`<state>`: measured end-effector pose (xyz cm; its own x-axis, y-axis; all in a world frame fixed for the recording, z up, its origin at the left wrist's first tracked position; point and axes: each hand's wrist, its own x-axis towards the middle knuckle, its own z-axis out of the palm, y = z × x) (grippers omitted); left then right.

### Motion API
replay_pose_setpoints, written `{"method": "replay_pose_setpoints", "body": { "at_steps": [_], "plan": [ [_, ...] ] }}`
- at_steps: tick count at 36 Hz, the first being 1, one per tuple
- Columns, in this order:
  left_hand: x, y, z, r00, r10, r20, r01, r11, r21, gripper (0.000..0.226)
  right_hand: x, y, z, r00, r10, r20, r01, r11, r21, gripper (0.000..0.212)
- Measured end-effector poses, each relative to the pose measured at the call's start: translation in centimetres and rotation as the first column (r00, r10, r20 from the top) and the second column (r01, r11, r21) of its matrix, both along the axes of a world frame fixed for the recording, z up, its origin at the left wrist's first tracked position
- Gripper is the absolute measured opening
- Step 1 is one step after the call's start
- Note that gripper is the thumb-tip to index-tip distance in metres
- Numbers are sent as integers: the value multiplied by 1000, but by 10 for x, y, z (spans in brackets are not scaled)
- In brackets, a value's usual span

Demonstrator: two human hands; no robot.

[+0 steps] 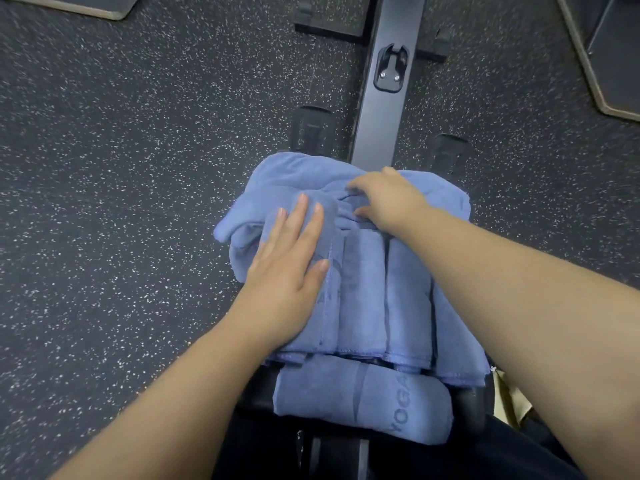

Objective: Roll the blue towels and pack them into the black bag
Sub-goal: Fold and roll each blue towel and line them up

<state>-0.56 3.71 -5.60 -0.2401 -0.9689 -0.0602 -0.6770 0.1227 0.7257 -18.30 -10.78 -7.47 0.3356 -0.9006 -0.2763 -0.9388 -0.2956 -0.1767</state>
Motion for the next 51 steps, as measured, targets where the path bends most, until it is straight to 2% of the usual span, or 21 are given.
{"method": "replay_pose_setpoints", "body": {
  "at_steps": [8, 9, 11, 13, 15, 17, 22, 27, 30, 37, 42, 44, 47, 51],
  "plan": [
    [-1, 0, 1, 1000, 1, 1, -1, 1000, -13, 57, 8, 0, -2, 987, -155, 45, 154, 988, 28, 33],
    [-1, 0, 0, 1000, -1, -2, 1, 1000, -14, 57, 9, 0, -1, 987, -158, 42, 157, 987, 29, 29],
    [-1, 1, 1, 1000, -5, -7, 5, 1000, -19, 58, 11, 1, 1, 988, -151, -30, 151, 988, 8, 7],
    [0, 1, 1, 1000, -4, -9, 4, 1000, -13, 57, 13, 4, 5, 988, -139, -74, 135, 990, -50, 25],
    [-1, 1, 2, 1000, -2, -16, 2, 1000, -5, 57, 13, 8, 8, 990, -109, -84, 96, 984, -153, 18],
    [-1, 1, 2, 1000, -1, -13, 1, 1000, -4, 59, 14, 10, 12, 992, -84, -94, 57, 965, -255, 22],
    [0, 1, 2, 1000, 1, 14, -1, 1000, 12, 57, 13, 14, 31, 965, -189, 181, 235, 930, -284, 20],
    [-2, 4, 8, 998, 0, 57, -2, 999, 34, 50, 7, 21, 60, 909, -246, 335, 348, 892, -288, 12],
    [-4, 6, 14, 996, -6, 94, 3, 999, 41, 58, 2, 27, 76, 870, -271, 413, 401, 875, -271, 11],
    [-4, 2, 37, 957, 11, 290, -7, 1000, -15, 58, -9, 51, 103, 845, -268, 463, 432, 852, -295, 8],
    [-16, -21, 61, 945, 42, 326, -14, 996, -88, 68, -19, 67, 114, 817, -286, 500, 463, 843, -275, 8],
    [-25, -36, 71, 957, 35, 288, 2, 992, -126, 70, -22, 73, 118, 801, -288, 525, 479, 835, -272, 7],
    [-43, -59, 82, 972, -27, 235, 63, 987, -149, 68, -27, 79, 122, 786, -285, 549, 482, 838, -255, 6],
    [-66, -79, 93, 944, -127, 304, 184, 968, -169, 63, -34, 84, 126, 773, -274, 572, 468, 855, -222, 9]
  ]
}}
